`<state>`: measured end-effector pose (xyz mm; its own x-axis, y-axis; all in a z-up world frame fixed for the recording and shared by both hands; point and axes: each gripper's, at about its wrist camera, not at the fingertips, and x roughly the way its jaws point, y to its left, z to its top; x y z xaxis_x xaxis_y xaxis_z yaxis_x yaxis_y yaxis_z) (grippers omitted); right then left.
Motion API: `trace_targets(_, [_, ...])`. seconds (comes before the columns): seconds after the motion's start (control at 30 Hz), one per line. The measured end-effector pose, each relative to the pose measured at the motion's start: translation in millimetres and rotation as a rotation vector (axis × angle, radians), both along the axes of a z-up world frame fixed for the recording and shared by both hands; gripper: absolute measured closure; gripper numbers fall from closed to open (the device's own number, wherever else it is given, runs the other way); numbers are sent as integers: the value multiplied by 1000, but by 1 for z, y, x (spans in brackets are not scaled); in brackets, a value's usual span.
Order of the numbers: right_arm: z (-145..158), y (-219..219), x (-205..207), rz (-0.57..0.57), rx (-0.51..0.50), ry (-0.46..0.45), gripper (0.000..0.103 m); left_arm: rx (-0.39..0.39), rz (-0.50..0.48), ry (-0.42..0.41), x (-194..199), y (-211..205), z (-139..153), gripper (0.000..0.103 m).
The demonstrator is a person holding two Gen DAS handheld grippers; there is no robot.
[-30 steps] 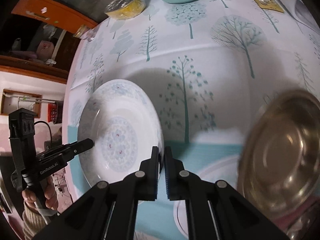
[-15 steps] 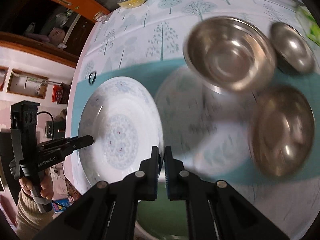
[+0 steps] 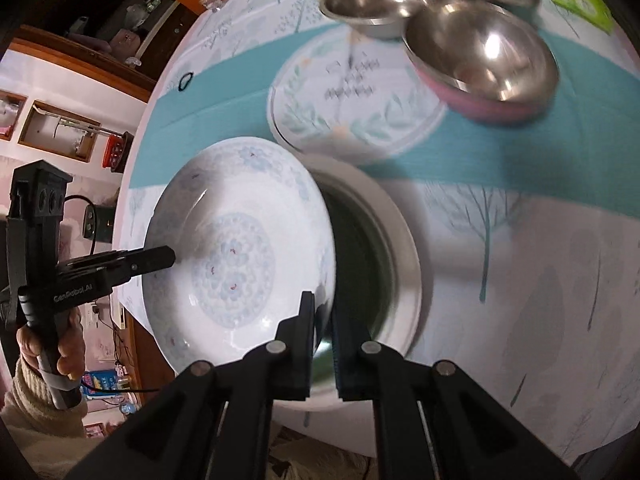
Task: Organize plates and bowls
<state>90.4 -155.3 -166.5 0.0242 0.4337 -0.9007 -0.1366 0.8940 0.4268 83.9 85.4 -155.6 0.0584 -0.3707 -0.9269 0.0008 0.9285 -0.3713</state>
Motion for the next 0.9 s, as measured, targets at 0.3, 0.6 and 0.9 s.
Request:
trace_targets(0.3, [-25, -9, -8, -14, -39, 18, 95, 48, 2, 8, -8, -10, -24, 94])
trace_targets(0.6, [-33, -5, -5, 15, -51, 22, 96, 52, 23, 39, 1, -10, -41, 94])
trace_targets(0.9, [-35, 2, -11, 54, -114, 18, 92, 52, 1, 41, -1, -15, -43, 91])
